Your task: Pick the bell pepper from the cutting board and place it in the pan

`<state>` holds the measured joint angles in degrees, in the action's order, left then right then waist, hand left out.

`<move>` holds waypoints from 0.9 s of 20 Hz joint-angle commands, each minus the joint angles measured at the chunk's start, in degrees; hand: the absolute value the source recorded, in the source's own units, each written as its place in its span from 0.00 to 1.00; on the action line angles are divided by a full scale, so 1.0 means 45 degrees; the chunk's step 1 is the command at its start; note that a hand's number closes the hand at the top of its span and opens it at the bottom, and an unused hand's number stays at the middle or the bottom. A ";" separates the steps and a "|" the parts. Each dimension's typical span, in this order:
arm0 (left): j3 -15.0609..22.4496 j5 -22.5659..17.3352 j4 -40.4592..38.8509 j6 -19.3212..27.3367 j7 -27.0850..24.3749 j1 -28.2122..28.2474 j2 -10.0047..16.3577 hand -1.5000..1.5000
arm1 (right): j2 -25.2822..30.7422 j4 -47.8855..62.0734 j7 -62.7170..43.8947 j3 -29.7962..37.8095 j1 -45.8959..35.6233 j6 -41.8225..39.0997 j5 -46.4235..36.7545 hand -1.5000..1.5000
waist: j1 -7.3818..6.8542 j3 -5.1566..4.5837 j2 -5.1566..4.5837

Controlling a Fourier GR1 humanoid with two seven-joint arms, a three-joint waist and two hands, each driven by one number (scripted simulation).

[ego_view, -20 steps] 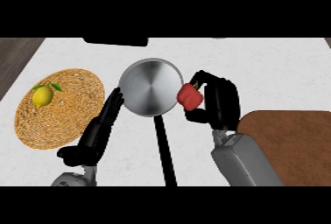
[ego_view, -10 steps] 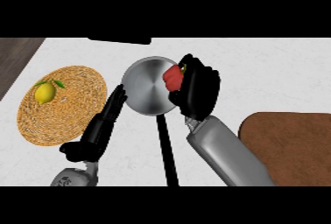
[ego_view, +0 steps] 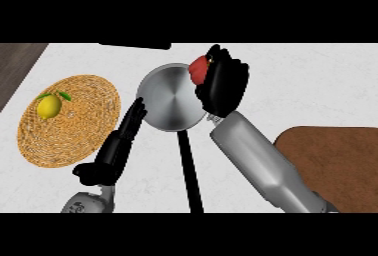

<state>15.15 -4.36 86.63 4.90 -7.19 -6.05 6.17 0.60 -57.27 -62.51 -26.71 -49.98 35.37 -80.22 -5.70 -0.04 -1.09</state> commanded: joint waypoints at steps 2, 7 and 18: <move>0.0090 0.0123 -0.0188 0.0043 -0.0454 0.0185 -0.0182 0.50 | -0.0127 0.2060 -0.1885 0.0599 -0.1041 0.2329 0.0099 1.00 | 0.0065 0.0006 -0.0068; 0.0277 0.0239 -0.0050 -0.0077 -0.0304 -0.0160 -0.0186 0.50 | -0.0128 0.3260 -0.0374 0.1338 -0.0797 -0.0476 0.4784 0.00 | -0.0623 0.0017 -0.0273; -0.0246 -0.0147 -0.0036 -0.0326 0.0134 -0.0670 -0.0024 0.50 | -0.0132 0.4363 0.3746 0.1571 -0.1793 0.3490 0.8833 0.00 | -0.0544 0.0038 -0.0268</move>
<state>15.82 -3.83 86.28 4.12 -6.63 -8.87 5.09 0.11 -38.37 -49.92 -20.12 -56.62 43.28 -43.73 -8.49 0.14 -2.44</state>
